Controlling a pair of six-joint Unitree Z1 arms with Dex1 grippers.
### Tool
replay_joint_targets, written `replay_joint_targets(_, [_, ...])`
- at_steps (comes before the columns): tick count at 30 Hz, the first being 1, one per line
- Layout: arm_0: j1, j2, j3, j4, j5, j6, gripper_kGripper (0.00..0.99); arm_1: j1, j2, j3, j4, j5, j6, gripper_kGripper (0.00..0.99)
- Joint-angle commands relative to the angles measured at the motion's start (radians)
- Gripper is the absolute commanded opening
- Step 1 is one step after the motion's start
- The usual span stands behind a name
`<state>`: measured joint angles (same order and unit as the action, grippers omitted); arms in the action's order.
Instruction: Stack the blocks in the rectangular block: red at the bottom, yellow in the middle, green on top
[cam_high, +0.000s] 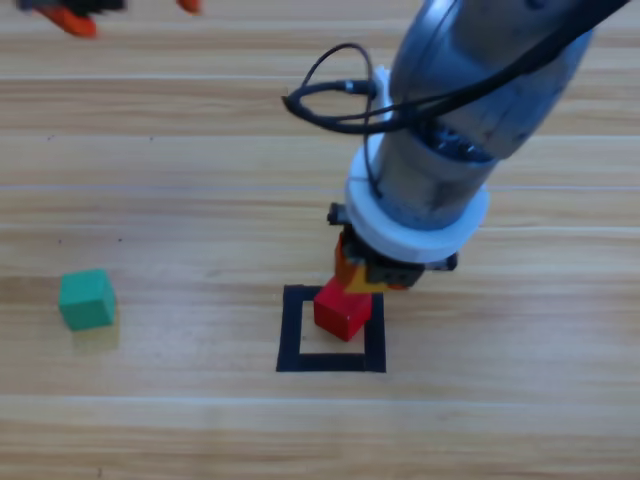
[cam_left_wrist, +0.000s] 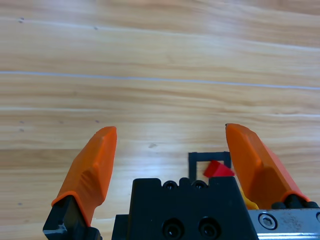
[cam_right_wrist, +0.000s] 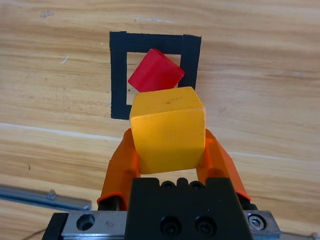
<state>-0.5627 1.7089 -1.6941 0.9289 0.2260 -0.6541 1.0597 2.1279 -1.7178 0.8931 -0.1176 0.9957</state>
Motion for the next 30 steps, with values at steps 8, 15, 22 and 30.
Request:
replay_joint_targets(8, [0.354,-0.631,0.683,-0.548,-0.289,0.307,0.908,0.040,0.178,-0.123,0.047,0.007,0.233,0.178])
replay_joint_targets(15, [0.359,-0.508,0.548,-0.344,-0.353,0.389,0.908,0.040,0.193,-0.125,0.049,-0.011,0.313,0.179])
replay_joint_targets(22, [0.362,-0.500,0.548,-0.323,-0.375,0.430,0.908,0.040,0.199,-0.125,0.050,-0.024,0.348,0.179])
replay_joint_targets(30, [0.362,-0.492,0.565,-0.334,-0.389,0.435,0.908,0.040,0.214,-0.126,0.052,-0.028,0.368,0.179])
